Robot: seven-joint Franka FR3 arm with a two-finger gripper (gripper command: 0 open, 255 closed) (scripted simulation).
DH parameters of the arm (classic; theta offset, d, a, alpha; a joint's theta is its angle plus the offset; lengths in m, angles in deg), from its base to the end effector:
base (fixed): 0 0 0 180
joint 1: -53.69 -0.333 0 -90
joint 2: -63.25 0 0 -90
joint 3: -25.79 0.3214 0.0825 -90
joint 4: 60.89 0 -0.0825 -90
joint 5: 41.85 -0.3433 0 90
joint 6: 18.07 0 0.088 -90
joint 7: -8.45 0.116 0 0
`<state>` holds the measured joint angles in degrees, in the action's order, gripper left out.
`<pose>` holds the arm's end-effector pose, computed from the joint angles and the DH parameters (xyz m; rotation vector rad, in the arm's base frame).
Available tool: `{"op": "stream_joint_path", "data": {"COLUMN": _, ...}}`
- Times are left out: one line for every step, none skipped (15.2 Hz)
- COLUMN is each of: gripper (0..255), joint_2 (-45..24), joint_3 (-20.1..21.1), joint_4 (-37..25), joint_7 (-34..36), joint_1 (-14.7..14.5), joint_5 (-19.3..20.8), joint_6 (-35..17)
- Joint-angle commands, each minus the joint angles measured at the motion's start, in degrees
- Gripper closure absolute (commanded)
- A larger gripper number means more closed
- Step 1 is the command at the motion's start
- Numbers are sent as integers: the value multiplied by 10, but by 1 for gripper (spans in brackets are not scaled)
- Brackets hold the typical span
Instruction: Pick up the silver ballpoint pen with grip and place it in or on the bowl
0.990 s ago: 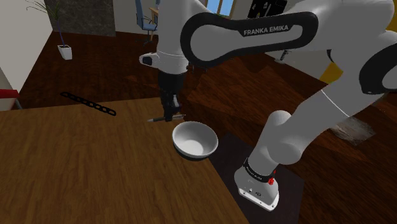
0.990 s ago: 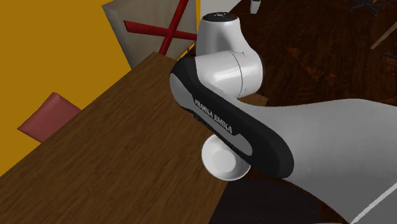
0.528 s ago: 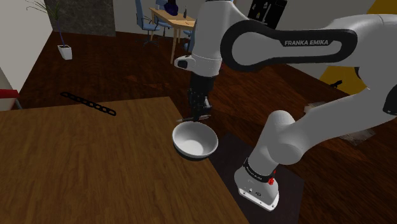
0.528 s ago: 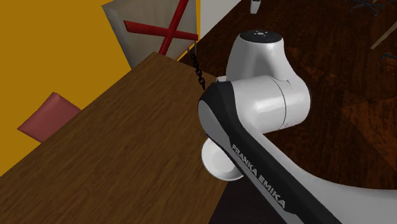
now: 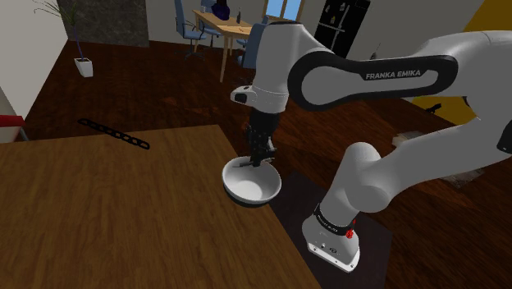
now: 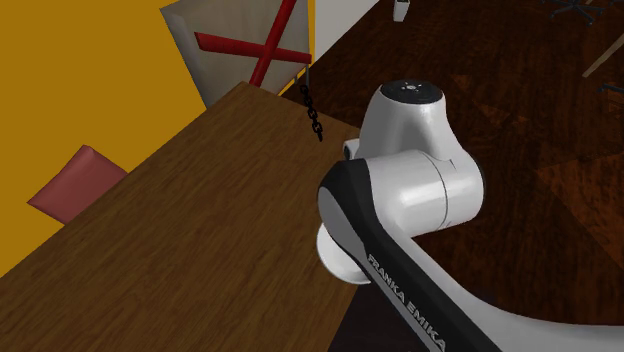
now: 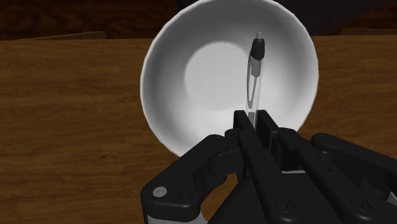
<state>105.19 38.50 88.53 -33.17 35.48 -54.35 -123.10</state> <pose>0.2325 0.1685 0.4772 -2.5842 -1.6642 0.0649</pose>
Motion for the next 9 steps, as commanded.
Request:
{"op": "stream_joint_path", "data": {"gripper": 255, "joint_2": -1, "joint_3": 2, "joint_4": 16, "joint_7": -2, "joint_1": -1, "joint_5": -2, "joint_6": -18}}
{"op": "stream_joint_path", "data": {"gripper": 255, "joint_2": -3, "joint_3": 3, "joint_4": 23, "joint_7": -3, "joint_1": -1, "joint_5": -4, "joint_6": -26}}
{"op": "stream_joint_path", "data": {"gripper": 255, "joint_2": -5, "joint_3": 4, "joint_4": 30, "joint_7": -3, "joint_1": -2, "joint_5": -5, "joint_6": -34}}
{"op": "stream_joint_path", "data": {"gripper": 255, "joint_2": -7, "joint_3": 6, "joint_4": 36, "joint_7": -4, "joint_1": -2, "joint_5": -6, "joint_6": -43}}
{"op": "stream_joint_path", "data": {"gripper": 255, "joint_2": -9, "joint_3": 7, "joint_4": 42, "joint_7": -4, "joint_1": -2, "joint_5": -7, "joint_6": -52}}
{"op": "stream_joint_path", "data": {"gripper": 255, "joint_2": -12, "joint_3": 8, "joint_4": 49, "joint_7": -5, "joint_1": -3, "joint_5": -9, "joint_6": -60}}
{"op": "stream_joint_path", "data": {"gripper": 255, "joint_2": -14, "joint_3": 10, "joint_4": 55, "joint_7": -6, "joint_1": -3, "joint_5": -10, "joint_6": -69}}
{"op": "stream_joint_path", "data": {"gripper": 255, "joint_2": -17, "joint_3": 11, "joint_4": 61, "joint_7": -6, "joint_1": -4, "joint_5": -11, "joint_6": -79}}
{"op": "stream_joint_path", "data": {"gripper": 255, "joint_2": -17, "joint_3": 11, "joint_4": 61, "joint_7": -6, "joint_1": -4, "joint_5": -11, "joint_6": -78}}
